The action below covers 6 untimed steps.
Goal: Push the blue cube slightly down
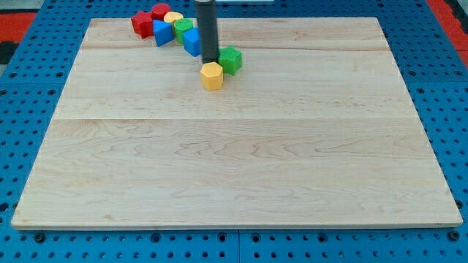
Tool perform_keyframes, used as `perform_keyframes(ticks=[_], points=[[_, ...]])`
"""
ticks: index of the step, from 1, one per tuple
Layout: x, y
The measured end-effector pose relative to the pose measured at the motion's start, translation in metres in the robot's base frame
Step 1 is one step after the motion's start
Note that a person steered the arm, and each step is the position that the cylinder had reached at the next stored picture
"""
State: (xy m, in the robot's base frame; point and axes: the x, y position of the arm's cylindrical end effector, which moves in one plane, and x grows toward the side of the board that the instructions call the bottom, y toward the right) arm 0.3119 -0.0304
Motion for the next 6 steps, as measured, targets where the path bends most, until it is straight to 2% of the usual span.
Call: perform_keyframes(ticks=[1,2,4,6], points=[[-0.012,0.044],[-0.042,0.090],[-0.104,0.071],[-0.113,0.021]])
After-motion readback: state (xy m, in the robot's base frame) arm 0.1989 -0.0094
